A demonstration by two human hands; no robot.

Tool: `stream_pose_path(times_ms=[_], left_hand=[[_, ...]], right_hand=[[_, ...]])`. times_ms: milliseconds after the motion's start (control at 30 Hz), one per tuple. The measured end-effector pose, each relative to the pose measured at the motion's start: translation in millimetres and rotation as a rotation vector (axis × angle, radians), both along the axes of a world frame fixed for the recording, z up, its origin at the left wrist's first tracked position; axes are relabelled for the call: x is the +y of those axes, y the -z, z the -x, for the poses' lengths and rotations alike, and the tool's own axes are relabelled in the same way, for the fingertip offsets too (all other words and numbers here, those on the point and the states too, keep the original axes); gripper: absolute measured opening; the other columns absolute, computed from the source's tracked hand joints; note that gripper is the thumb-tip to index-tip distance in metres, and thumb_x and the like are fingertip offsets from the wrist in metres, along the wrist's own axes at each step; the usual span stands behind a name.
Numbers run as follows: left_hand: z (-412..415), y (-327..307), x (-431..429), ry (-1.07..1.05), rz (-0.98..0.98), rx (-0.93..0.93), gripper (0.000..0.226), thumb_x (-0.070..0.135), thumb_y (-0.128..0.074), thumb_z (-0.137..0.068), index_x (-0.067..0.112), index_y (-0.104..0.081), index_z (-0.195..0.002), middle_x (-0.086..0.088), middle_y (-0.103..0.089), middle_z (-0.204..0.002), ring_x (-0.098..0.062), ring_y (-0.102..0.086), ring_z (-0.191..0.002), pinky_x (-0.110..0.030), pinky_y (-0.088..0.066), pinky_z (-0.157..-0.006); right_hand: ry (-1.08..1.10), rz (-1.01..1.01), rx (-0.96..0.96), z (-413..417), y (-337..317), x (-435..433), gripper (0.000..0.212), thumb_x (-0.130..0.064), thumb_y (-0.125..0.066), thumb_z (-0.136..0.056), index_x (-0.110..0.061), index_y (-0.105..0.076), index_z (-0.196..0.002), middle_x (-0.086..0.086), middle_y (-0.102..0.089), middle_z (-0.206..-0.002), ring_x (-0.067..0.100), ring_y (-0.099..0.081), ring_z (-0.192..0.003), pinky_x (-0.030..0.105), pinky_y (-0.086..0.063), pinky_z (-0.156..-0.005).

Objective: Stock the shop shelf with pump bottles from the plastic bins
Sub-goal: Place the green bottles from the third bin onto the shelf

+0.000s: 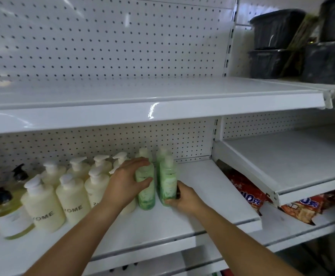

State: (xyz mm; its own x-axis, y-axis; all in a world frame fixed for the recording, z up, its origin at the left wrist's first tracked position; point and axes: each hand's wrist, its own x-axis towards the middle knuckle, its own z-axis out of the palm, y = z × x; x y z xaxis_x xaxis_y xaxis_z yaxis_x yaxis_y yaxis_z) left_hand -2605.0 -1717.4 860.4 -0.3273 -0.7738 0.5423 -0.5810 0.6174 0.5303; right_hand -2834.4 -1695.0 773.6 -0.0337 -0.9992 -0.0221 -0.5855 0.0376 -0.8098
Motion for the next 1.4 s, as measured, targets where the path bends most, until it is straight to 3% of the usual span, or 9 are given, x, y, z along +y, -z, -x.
stream_pose_path(times_ms=[133, 200, 333, 567, 767, 967, 1100, 1233, 1400], left_hand=[[0, -17, 18, -0.011, 0.077, -0.179, 0.051, 0.045, -0.064, -0.081, 0.023, -0.065, -0.127, 0.004, -0.055, -0.143, -0.013, -0.046, -0.135, -0.025, -0.036, -0.109], [-2, -29, 31, -0.097, 0.11, -0.226, 0.059, 0.051, -0.053, -0.081, 0.023, -0.061, -0.133, 0.003, -0.05, -0.148, -0.015, -0.044, -0.137, -0.028, -0.037, -0.108], [-13, -44, 65, -0.296, -0.028, -0.265, 0.081, 0.066, -0.041, -0.073, 0.023, -0.052, -0.141, -0.002, -0.054, -0.144, -0.024, -0.054, -0.128, -0.036, -0.047, -0.098], [-52, -39, 125, -0.567, -0.237, -0.474, 0.079, 0.069, -0.05, -0.082, 0.016, -0.052, -0.14, -0.006, -0.058, -0.139, -0.025, -0.057, -0.123, -0.038, -0.051, -0.095], [-113, -37, 196, -0.765, -0.302, -0.499, 0.073, 0.066, -0.051, -0.088, 0.018, -0.049, -0.144, -0.003, -0.053, -0.145, -0.024, -0.052, -0.129, -0.039, -0.046, -0.101], [-206, -26, 267, -0.916, -0.521, -0.518, 0.088, 0.078, -0.044, -0.084, 0.019, -0.039, -0.15, -0.004, -0.053, -0.145, -0.025, -0.052, -0.129, -0.041, -0.046, -0.103], [-271, -13, 320, -1.029, -0.605, -0.522, 0.089, 0.081, -0.04, -0.083, 0.02, -0.044, -0.147, -0.004, -0.061, -0.136, -0.026, -0.059, -0.12, -0.039, -0.051, -0.094], [-336, 4, 375, -1.134, -0.661, -0.473, 0.086, 0.085, -0.036, -0.078, 0.019, -0.059, -0.128, -0.002, -0.072, -0.109, -0.023, -0.066, -0.1, -0.039, -0.056, -0.084], [-414, 28, 431, -1.261, -0.713, -0.436, 0.076, 0.075, -0.047, -0.082, 0.016, -0.059, -0.129, -0.008, -0.066, -0.123, -0.029, -0.062, -0.109, -0.034, -0.048, -0.079]], right_hand=[[-0.011, -0.002, 0.028, 14, -21, 13, 0.114, -0.061, -0.08, -0.069, -0.02, -0.02, -0.157, 0.001, -0.049, -0.147, 0.016, -0.05, -0.131, 0.034, -0.044, -0.108], [-0.019, 0.044, 0.091, 24, -40, 20, 0.105, -0.064, -0.071, -0.078, -0.019, -0.019, -0.157, 0.002, -0.042, -0.153, 0.017, -0.044, -0.136, 0.033, -0.039, -0.11], [-0.116, 0.226, 0.285, 40, -81, 34, 0.079, -0.062, -0.062, -0.086, -0.019, -0.039, -0.148, 0.002, -0.047, -0.148, 0.016, -0.047, -0.131, 0.036, -0.041, -0.108], [-0.35, 0.432, 0.538, 4, -136, 54, 0.066, -0.062, -0.058, -0.088, -0.022, -0.048, -0.14, -0.001, -0.053, -0.134, 0.019, -0.054, -0.119, 0.037, -0.048, -0.097], [-0.602, 0.512, 0.556, -90, -144, 72, 0.06, -0.061, -0.056, -0.09, -0.023, -0.051, -0.137, -0.002, -0.055, -0.134, 0.016, -0.054, -0.117, 0.037, -0.048, -0.099], [-0.854, 0.519, 0.583, -208, -122, 88, 0.069, -0.066, -0.05, -0.09, -0.022, -0.047, -0.143, -0.002, -0.051, -0.141, 0.017, -0.05, -0.126, 0.038, -0.045, -0.102], [-0.998, 0.543, 0.574, -291, -107, 105, 0.07, -0.067, -0.049, -0.09, -0.02, -0.05, -0.141, 0.0, -0.051, -0.14, 0.018, -0.05, -0.126, 0.04, -0.045, -0.104], [-1.137, 0.555, 0.553, -382, -89, 128, 0.064, -0.065, -0.051, -0.09, -0.02, -0.053, -0.136, 0.001, -0.055, -0.132, 0.02, -0.053, -0.121, 0.039, -0.046, -0.097], [-1.286, 0.566, 0.532, -489, -68, 162, 0.07, -0.067, -0.052, -0.089, -0.02, -0.05, -0.141, 0.003, -0.053, -0.136, 0.021, -0.052, -0.124, 0.041, -0.046, -0.101]])
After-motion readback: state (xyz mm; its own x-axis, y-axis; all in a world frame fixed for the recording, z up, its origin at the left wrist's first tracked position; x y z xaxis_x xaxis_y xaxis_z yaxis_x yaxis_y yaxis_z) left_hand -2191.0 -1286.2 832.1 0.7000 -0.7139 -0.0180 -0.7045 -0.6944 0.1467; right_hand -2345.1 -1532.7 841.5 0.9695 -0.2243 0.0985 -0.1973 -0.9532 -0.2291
